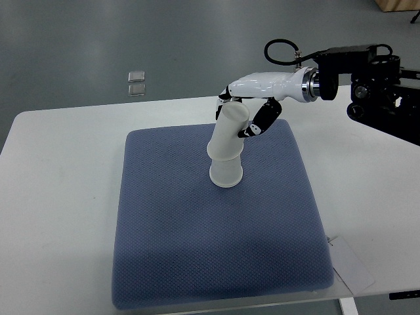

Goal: Stack paper cups

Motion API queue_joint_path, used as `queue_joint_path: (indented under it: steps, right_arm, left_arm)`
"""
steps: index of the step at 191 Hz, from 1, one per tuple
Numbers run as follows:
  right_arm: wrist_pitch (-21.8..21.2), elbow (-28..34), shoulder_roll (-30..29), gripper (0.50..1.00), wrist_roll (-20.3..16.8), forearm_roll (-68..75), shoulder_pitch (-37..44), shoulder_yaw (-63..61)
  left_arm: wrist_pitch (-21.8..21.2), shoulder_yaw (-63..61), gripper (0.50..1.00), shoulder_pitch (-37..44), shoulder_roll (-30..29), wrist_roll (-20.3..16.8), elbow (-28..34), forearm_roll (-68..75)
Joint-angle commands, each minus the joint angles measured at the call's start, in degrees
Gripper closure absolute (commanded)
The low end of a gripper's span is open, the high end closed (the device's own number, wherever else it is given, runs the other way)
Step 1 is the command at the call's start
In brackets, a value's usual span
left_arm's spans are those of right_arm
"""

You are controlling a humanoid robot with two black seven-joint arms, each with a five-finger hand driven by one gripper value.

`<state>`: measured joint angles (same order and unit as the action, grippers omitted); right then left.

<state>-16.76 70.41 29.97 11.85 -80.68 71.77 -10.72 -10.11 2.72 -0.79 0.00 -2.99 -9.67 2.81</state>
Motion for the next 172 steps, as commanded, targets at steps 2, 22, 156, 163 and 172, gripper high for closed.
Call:
queue_joint_path:
  steps: [2,22,156,163,172]
  right_arm:
    - [-0.4,0.0,0.0,0.64,-0.2,0.1,0.0,0.0]
    - [-0.5,0.0,0.0,0.593,-0.3,0.1,0.0,0.0]
    - [0.2,-3.3,1.8,0.593,-0.3,4.0,-0.3,-2.8]
    - [0.0,-5.3,2.0,0.593,-0.3,6.9,-1.4,-4.7]
    - [-0.3,-7.4,2.1,0.593,-0.6,11.0,-3.1,-6.6]
  left_arm:
    - [0.0,0.0,0.5,0.0,0.0,0.0,0.0,0.0]
    - [0.0,0.0,0.5,0.0,0.0,0.0,0.0,0.0]
    - [0.0,0.0,0.5,0.0,0.0,0.0,0.0,0.0]
    - [0.0,0.0,0.5,0.0,0.0,0.0,0.0,0.0]
    - [0.0,0.0,0.5,0.0,0.0,0.0,0.0,0.0]
